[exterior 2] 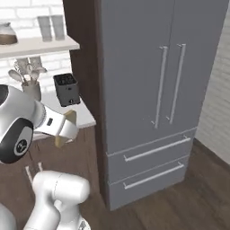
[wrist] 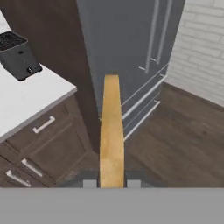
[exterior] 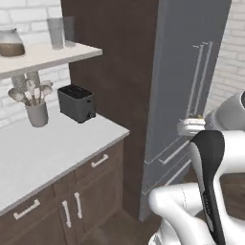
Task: Start the toaster. Once the lever pops up, take the bread to the plate on the dining counter.
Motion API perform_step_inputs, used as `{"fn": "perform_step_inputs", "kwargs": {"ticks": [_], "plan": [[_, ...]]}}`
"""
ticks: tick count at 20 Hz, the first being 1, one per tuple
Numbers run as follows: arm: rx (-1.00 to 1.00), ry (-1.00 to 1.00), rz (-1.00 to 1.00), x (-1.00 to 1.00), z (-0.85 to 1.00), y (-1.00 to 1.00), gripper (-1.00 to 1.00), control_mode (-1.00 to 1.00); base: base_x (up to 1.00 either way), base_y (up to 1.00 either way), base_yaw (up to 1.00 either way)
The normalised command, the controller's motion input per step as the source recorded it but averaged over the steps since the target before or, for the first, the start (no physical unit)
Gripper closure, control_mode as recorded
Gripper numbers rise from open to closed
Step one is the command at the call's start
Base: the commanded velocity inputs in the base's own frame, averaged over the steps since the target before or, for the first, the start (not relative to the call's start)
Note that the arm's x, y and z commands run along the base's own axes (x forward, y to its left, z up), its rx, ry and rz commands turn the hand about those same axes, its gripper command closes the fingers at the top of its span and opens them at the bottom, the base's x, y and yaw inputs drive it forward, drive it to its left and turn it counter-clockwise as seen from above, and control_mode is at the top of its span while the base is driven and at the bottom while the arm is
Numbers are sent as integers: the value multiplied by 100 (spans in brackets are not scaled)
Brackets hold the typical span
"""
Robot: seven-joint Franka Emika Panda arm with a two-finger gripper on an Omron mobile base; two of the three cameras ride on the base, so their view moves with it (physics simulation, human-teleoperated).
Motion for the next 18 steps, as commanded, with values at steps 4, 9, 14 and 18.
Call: {"fn": "perform_step_inputs", "kwargs": {"ticks": [4,9,14,18], "plan": [[0,0,0,0,0,0,100,100,-13,0,-98],[0,0,0,0,0,0,100,100,-18,0,-93],[0,0,0,0,0,0,100,100,0,-17,-82],[0,0,0,0,0,0,100,100,41,-23,-60]]}}
